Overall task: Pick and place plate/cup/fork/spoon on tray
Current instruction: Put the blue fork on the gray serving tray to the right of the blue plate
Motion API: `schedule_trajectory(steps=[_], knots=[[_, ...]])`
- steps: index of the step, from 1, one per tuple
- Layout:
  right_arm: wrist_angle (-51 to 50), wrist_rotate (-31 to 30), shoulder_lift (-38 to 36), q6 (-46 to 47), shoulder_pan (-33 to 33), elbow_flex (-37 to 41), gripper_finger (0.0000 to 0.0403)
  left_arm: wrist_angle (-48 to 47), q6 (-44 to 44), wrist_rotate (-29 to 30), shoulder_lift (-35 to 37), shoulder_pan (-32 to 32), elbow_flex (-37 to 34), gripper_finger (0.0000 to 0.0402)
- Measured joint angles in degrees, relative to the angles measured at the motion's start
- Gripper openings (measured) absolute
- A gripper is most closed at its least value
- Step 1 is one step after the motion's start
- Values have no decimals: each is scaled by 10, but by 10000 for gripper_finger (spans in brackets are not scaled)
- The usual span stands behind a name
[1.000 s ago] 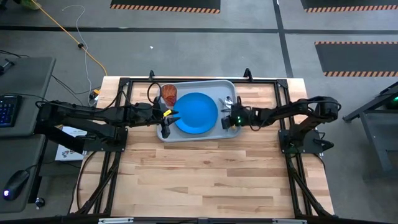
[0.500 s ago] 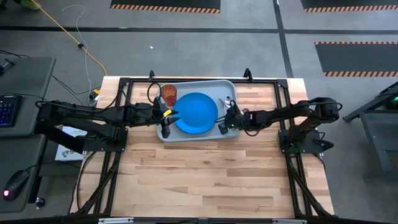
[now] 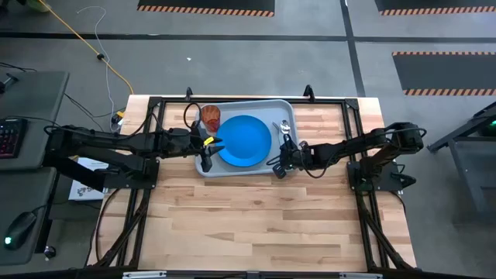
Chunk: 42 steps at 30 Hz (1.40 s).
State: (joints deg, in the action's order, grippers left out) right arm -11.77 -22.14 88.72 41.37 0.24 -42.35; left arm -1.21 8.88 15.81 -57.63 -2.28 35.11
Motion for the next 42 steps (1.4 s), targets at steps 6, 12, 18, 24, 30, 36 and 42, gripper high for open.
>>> schedule_trajectory(steps=[6,12,18,24,30,36,42], knots=[[10,5,0,-42,-16,0,0,2,0,0,0,0,0,117],[43,16,23,-92,-29,1,0,2,0,0,0,0,0,117],[105,32,35,-165,-30,1,0,2,0,0,0,0,0,117],[75,47,35,-220,-44,1,0,2,0,0,0,0,0,117],[53,49,35,-245,-64,1,0,2,0,0,0,0,0,117],[63,72,35,-298,-71,1,0,2,-1,0,0,0,0,117],[95,79,30,-334,-74,4,0,-1,-1,-2,0,1,0,117]])
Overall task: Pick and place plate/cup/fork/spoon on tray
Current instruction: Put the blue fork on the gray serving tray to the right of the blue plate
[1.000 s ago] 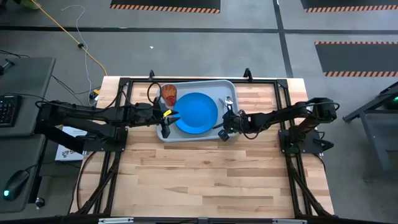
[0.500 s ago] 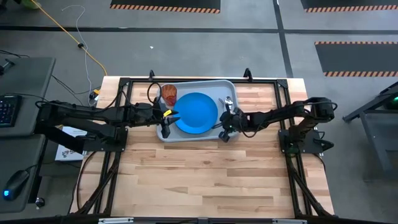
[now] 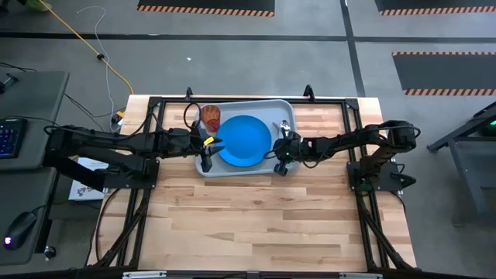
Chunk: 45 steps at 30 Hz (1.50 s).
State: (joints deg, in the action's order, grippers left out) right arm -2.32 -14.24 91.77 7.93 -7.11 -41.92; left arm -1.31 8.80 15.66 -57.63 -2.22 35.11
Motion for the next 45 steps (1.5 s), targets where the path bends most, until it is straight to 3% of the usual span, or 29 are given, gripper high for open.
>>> schedule_trajectory(steps=[9,18,27,45], knots=[[340,101,-114,42,-42,199,0,5,-1,0,0,0,0,117],[303,70,-92,8,-39,209,0,33,-1,0,0,0,0,117],[403,68,-12,-9,-69,205,0,33,-1,0,0,0,0,117],[364,88,-9,-7,-89,204,0,33,-4,0,0,0,0,117]])
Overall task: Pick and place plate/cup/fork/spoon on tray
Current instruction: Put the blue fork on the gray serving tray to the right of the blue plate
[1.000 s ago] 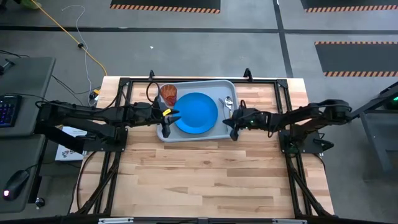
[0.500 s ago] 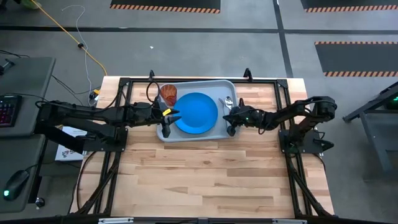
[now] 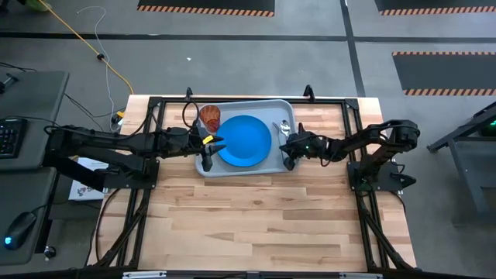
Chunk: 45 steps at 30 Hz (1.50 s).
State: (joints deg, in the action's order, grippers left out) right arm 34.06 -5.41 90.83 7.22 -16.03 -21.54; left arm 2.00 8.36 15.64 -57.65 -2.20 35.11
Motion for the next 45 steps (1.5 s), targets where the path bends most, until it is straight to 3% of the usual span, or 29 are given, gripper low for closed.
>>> schedule_trajectory(steps=[31,45], knots=[[-15,-6,-3,-13,-9,0,0,0,0,0,0,0,0,117],[-37,15,-71,5,-22,0,0,0,0,0,0,0,0,117]])
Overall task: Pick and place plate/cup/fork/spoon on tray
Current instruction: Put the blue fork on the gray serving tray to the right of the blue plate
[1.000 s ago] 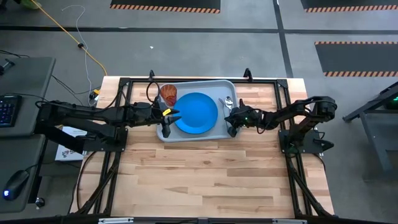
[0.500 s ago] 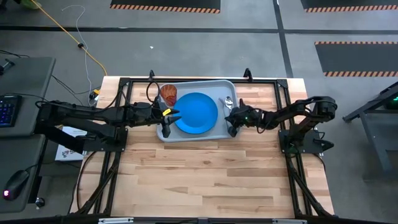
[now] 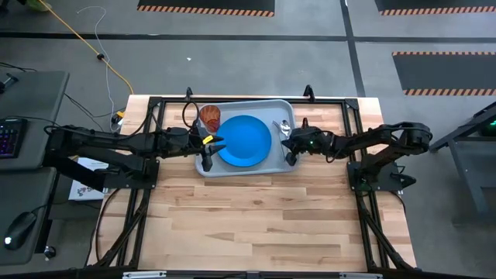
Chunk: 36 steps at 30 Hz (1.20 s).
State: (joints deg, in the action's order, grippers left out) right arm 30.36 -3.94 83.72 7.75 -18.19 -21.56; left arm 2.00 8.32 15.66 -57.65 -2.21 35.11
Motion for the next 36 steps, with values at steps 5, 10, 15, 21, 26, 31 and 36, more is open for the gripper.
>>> schedule_trajectory(steps=[5,10,15,21,26,31,36], knots=[[-18,15,17,17,25,0,0,0,0,0,0,0,0,117],[-10,11,25,21,45,0,0,0,0,0,0,0,0,117],[-28,3,26,26,48,0,0,0,0,0,0,0,0,117],[-46,-20,26,23,46,0,0,0,0,0,0,0,0,117],[-49,-20,26,22,46,0,0,0,0,0,0,0,0,117],[-62,-40,25,22,46,-1,0,-1,0,0,0,0,0,117],[-65,-49,25,12,46,-1,0,-1,0,0,0,0,0,117]])
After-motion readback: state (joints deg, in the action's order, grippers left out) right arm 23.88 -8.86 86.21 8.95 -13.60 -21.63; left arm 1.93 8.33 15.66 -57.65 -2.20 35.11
